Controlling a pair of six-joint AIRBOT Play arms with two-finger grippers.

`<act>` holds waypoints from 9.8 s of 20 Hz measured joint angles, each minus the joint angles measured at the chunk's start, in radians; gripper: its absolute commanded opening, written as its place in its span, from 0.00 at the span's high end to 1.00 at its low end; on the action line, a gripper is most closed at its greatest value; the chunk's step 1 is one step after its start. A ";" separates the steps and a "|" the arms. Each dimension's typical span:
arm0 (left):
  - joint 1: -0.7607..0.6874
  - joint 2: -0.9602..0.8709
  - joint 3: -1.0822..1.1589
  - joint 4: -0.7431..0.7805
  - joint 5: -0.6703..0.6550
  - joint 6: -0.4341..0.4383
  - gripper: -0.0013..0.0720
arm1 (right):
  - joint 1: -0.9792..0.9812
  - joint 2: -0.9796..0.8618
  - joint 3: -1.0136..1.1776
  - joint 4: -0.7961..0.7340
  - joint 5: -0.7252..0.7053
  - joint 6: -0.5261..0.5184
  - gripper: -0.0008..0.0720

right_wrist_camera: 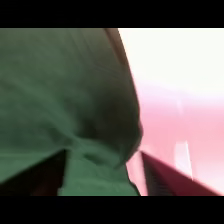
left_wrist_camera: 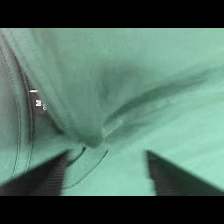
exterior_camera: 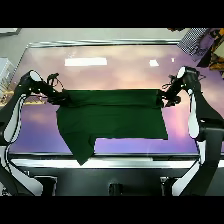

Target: Fold the clothes and pants, and hang the long-sleeved shirts on hangers.

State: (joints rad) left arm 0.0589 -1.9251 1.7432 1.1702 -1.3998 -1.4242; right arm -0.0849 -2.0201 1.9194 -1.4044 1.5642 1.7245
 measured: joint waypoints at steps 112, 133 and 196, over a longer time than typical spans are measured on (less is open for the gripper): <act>0.043 0.576 -0.623 -0.244 0.181 0.007 0.96 | -0.359 0.813 -1.142 0.558 -0.459 -0.424 0.95; 0.006 0.199 -0.156 -0.237 0.116 0.029 0.38 | -0.360 0.566 -0.784 0.490 -0.396 -0.361 0.08; -0.465 0.153 -0.266 -0.435 0.486 -0.169 0.96 | -0.397 0.737 -0.792 0.582 -0.253 -0.254 0.95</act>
State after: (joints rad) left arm -0.4061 -1.7725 1.4776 0.7353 -0.9142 -1.5936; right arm -0.4820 -1.2827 1.1271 -0.8223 1.3113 1.4700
